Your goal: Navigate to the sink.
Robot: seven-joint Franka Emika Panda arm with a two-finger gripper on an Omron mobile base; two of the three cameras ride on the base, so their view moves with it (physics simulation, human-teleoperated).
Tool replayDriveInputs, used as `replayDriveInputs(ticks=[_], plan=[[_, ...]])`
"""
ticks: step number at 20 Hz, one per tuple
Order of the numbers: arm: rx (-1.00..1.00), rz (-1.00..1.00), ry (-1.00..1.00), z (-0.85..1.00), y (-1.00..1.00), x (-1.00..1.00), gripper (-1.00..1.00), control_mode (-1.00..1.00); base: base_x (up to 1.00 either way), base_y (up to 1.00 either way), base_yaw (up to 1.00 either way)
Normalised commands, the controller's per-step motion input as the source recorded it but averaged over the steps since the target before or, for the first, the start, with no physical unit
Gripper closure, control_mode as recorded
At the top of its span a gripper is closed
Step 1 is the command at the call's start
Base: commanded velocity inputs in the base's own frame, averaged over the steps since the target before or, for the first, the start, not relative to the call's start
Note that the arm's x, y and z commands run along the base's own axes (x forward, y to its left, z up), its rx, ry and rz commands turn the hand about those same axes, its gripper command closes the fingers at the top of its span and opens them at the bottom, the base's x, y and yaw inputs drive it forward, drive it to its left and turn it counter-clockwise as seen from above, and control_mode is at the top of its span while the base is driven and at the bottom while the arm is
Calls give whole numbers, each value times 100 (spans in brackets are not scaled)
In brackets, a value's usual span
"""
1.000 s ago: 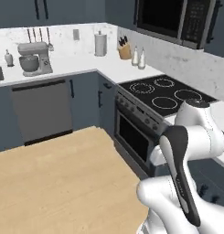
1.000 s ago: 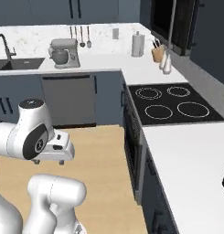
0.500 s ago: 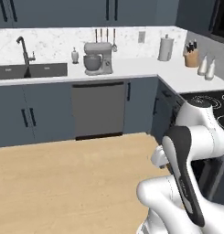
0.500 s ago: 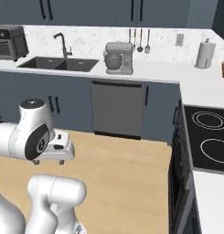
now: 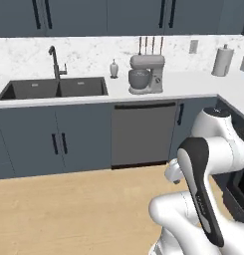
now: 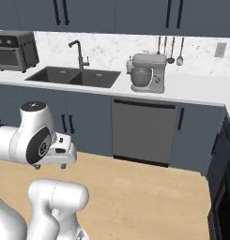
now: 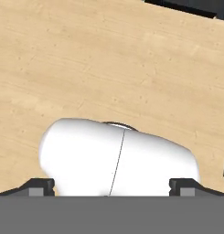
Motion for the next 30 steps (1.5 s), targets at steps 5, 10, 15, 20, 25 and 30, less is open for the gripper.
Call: replayDriveInputs(ticks=[5,10,15,20,25,30], plan=[[0,0,0,0,0,0,-100,100,98,94,-4],[0,0,0,0,0,0,-100,100,97,99,-12],[0,0,0,0,0,0,-100,100,89,78,-19],[0,0,0,0,0,0,-100,100,71,65,-25],[0,0,0,0,0,0,-100,100,75,48,-18],[0,0,0,0,0,0,-100,100,73,24,-8]])
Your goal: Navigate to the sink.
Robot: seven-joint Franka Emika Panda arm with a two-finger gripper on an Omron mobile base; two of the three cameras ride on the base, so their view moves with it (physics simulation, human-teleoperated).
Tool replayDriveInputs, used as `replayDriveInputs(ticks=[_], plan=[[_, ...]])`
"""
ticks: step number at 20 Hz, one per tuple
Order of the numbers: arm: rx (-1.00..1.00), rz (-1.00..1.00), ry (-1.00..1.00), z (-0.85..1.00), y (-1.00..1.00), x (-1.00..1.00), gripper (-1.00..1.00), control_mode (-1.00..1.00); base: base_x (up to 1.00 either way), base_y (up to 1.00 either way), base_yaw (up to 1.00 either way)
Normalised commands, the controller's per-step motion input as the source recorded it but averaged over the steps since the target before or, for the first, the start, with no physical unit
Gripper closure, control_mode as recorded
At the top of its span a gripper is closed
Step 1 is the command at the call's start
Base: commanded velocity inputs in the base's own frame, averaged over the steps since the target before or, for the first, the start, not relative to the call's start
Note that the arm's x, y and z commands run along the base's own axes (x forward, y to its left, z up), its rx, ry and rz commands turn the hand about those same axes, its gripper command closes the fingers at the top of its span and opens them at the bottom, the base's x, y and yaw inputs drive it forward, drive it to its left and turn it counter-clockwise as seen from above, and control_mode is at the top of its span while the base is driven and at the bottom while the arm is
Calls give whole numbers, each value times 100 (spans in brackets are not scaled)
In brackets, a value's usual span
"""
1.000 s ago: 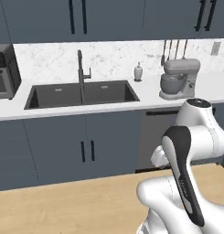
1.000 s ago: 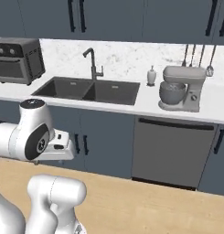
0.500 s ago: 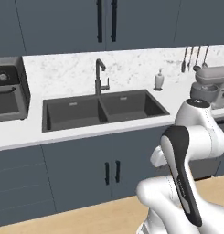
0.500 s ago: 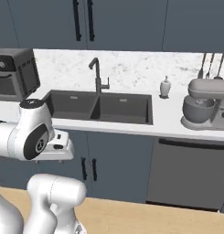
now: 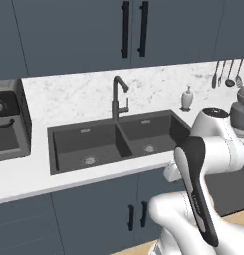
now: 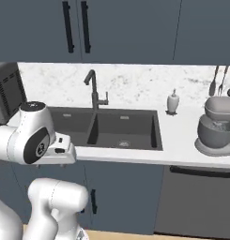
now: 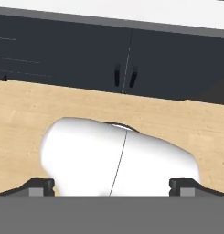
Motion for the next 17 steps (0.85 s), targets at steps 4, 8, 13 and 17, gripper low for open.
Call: replayDriveInputs(ticks=[4,8,13,17], plan=[[0,0,0,0,0,0,-100,100,65,1,0],[0,0,0,0,0,0,-100,100,62,0,0],[0,0,0,0,0,0,-100,100,48,0,0],[0,0,0,0,0,0,-100,100,33,0,1]])
